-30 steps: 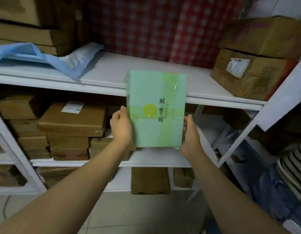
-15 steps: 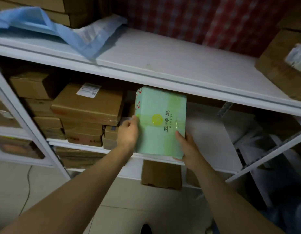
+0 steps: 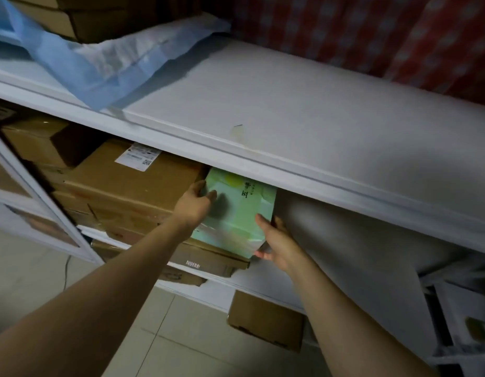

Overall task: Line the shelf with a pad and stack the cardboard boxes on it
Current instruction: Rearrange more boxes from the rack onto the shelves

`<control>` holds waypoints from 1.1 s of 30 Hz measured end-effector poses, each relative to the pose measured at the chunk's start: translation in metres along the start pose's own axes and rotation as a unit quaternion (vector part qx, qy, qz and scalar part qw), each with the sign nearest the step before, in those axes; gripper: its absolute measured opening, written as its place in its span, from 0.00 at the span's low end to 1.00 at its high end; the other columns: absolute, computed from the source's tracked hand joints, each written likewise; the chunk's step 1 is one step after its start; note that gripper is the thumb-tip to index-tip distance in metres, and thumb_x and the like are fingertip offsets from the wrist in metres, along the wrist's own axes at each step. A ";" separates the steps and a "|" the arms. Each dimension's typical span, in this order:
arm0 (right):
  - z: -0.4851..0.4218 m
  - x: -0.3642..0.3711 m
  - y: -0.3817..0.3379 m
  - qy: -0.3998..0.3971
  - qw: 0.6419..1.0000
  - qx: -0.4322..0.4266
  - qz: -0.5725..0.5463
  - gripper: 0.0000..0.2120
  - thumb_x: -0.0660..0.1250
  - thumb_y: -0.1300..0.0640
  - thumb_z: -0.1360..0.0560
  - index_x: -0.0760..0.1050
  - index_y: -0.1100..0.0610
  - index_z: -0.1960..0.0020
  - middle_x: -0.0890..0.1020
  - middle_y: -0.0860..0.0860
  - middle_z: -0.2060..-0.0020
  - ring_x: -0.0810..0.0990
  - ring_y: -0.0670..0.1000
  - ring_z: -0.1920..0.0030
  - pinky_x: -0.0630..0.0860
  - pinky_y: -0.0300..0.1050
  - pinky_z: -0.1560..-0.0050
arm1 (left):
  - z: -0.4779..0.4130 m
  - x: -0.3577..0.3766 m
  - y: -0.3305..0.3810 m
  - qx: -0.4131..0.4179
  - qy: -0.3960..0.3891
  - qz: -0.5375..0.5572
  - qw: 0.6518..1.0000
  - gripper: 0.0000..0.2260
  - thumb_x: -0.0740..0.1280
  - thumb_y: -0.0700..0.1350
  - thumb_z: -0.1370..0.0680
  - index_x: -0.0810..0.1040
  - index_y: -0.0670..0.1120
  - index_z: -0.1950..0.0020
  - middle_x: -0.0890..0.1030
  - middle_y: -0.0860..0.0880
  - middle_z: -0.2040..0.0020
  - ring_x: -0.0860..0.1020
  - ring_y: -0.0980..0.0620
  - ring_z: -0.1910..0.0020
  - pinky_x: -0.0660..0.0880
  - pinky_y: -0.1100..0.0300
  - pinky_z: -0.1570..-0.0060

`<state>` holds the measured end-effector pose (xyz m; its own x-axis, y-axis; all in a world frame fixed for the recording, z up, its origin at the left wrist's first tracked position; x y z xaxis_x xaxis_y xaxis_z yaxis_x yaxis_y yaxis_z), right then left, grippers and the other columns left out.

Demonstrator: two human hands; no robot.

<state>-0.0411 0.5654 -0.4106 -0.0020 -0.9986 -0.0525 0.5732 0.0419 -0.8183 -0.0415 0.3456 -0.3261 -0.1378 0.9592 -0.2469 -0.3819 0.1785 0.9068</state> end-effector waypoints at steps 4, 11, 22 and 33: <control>-0.015 -0.006 0.001 -0.012 1.000 0.024 0.016 0.24 0.67 0.38 0.26 0.68 0.49 0.36 0.79 0.52 0.41 0.80 0.57 0.43 0.79 0.45 0.68 | -0.006 0.005 -0.002 0.027 0.042 -0.098 0.994 0.27 0.68 0.44 0.21 0.64 0.48 0.24 0.71 0.44 0.29 0.73 0.40 0.32 0.71 0.45 0.32; -0.006 -0.008 -0.010 -0.007 0.997 -0.003 0.072 0.26 0.65 0.42 0.23 0.62 0.48 0.28 0.76 0.49 0.35 0.77 0.53 0.39 0.77 0.46 0.56 | 0.007 0.005 0.002 0.032 0.100 -0.256 0.961 0.26 0.65 0.41 0.23 0.65 0.44 0.25 0.67 0.40 0.29 0.67 0.38 0.31 0.68 0.47 0.33; 0.096 -0.031 -0.009 0.107 0.992 -0.051 0.048 0.26 0.62 0.46 0.20 0.63 0.55 0.25 0.68 0.53 0.28 0.73 0.55 0.34 0.78 0.50 0.42 | 0.083 0.000 0.049 0.203 0.086 -0.235 0.947 0.17 0.64 0.46 0.21 0.74 0.49 0.32 0.73 0.43 0.34 0.73 0.41 0.37 0.73 0.51 0.41; 0.270 -0.148 -0.105 0.407 0.847 -0.340 -0.037 0.18 0.59 0.52 0.18 0.75 0.53 0.66 0.82 0.48 0.68 0.81 0.51 0.62 0.80 0.57 0.50 | 0.192 0.053 0.173 0.378 0.022 -0.082 0.922 0.14 0.62 0.54 0.19 0.77 0.47 0.58 0.79 0.49 0.66 0.79 0.45 0.62 0.76 0.53 0.60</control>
<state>0.1208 0.7000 -0.1625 -0.7409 -0.6574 -0.1376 -0.0571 0.2657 -0.9624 0.0605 0.4698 -0.1171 -0.1778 0.8991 -0.4000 0.3437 0.4376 0.8309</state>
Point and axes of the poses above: each hand's wrist, its own z-axis away from the middle knuckle, its own x-axis out of the palm, y = z × x, the point moved 10 cm from there along -z, towards the middle knuckle
